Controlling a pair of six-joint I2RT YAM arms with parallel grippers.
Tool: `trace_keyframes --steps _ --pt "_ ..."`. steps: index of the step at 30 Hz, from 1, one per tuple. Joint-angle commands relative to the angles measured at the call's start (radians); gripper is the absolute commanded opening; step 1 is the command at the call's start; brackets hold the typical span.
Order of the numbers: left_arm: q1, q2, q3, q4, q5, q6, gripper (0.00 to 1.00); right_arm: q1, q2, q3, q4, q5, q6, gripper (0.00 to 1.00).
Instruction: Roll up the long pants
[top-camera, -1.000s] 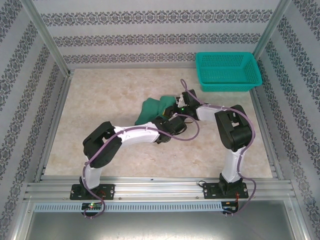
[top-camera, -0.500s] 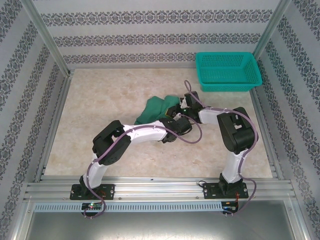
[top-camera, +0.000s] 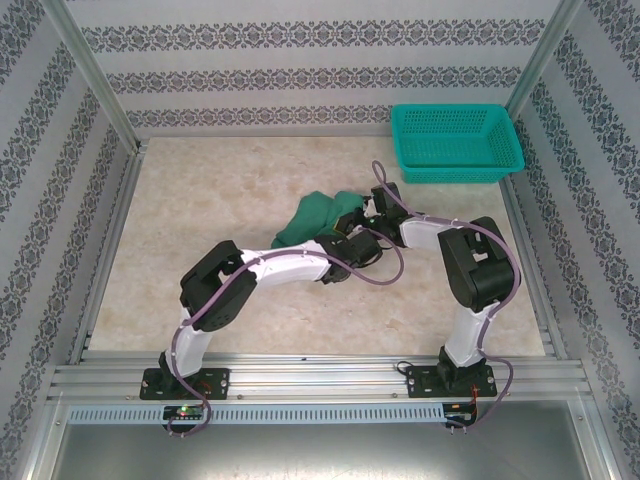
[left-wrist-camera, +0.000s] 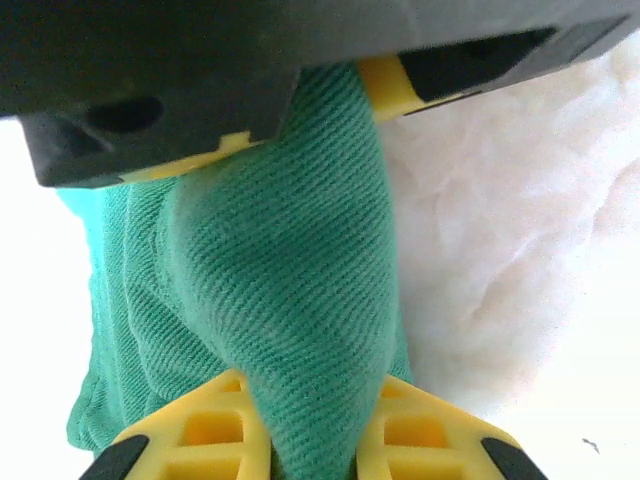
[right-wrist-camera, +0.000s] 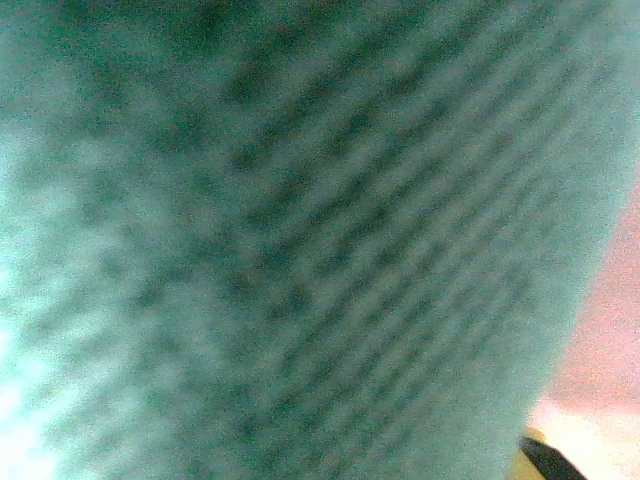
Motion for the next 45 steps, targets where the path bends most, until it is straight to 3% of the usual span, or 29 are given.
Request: trace_keyframes --steps 1,3,5,6,8,11,17,23,25,27,33,38,42,45 --pt "0.082 0.091 -0.018 -0.160 0.103 -0.060 0.00 -0.001 -0.050 0.053 -0.094 -0.104 -0.056 0.00" --pt "0.083 0.124 0.019 -0.196 -0.005 -0.077 0.03 -0.005 -0.035 0.074 -0.108 -0.110 -0.060 0.00" --pt "0.082 0.162 0.047 -0.232 -0.135 -0.116 0.37 -0.005 -0.024 0.076 -0.088 -0.129 -0.052 0.00" --pt "0.082 0.169 0.050 -0.235 -0.182 -0.130 0.48 -0.006 -0.020 0.079 -0.090 -0.132 -0.051 0.00" --pt "0.082 0.165 0.024 -0.201 -0.214 -0.121 0.62 -0.003 -0.015 0.079 -0.089 -0.134 -0.049 0.00" --pt "0.082 0.148 0.002 -0.169 -0.241 -0.127 0.73 0.002 -0.013 0.077 -0.092 -0.133 -0.047 0.00" --pt "0.106 0.211 0.074 -0.244 -0.247 -0.165 0.79 0.019 -0.011 0.070 -0.088 -0.135 -0.045 0.00" --pt "0.195 0.294 0.133 -0.347 -0.148 -0.221 0.79 0.017 -0.046 0.026 -0.066 -0.134 -0.035 0.00" --pt "0.227 0.303 0.137 -0.366 -0.140 -0.238 0.89 0.017 -0.065 0.011 -0.067 -0.133 -0.038 0.00" --pt "0.252 0.305 0.134 -0.366 -0.130 -0.234 0.89 0.019 -0.071 0.002 -0.067 -0.134 -0.039 0.00" --pt "0.283 0.312 0.162 -0.383 -0.217 -0.215 0.90 0.019 -0.065 -0.022 -0.045 -0.144 -0.029 0.00" --pt "0.315 0.312 0.176 -0.436 -0.417 -0.252 0.89 0.007 -0.083 -0.055 -0.021 -0.138 -0.011 0.00" --pt "0.320 0.229 0.091 -0.340 -0.387 -0.228 0.89 0.004 -0.073 -0.057 -0.022 -0.136 -0.009 0.00" --pt "0.324 0.201 0.030 -0.276 -0.303 -0.188 0.89 -0.005 -0.070 -0.065 -0.008 -0.141 -0.004 0.00"
